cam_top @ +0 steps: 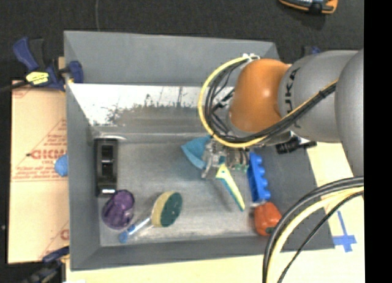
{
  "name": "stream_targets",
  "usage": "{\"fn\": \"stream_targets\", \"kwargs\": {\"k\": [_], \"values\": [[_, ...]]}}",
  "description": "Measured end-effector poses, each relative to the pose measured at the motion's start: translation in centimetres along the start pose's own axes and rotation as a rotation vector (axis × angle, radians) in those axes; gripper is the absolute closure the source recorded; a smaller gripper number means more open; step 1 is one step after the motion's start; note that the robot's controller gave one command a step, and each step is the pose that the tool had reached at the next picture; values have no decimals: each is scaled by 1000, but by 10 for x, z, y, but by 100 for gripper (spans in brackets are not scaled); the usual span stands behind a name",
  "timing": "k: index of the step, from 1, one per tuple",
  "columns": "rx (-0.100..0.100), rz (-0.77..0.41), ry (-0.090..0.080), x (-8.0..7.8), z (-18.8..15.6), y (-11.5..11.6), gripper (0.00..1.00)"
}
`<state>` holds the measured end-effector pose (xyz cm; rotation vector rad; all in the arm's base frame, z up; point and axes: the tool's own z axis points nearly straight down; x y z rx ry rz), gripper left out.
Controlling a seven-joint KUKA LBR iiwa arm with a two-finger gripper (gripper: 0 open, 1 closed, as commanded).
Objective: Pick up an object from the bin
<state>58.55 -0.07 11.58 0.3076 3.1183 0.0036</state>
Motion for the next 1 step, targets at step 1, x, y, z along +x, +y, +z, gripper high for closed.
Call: {"fn": "stream_targets", "kwargs": {"k": [1], "values": [[-2, -1, -9, -3, -45, 0, 100]]}}
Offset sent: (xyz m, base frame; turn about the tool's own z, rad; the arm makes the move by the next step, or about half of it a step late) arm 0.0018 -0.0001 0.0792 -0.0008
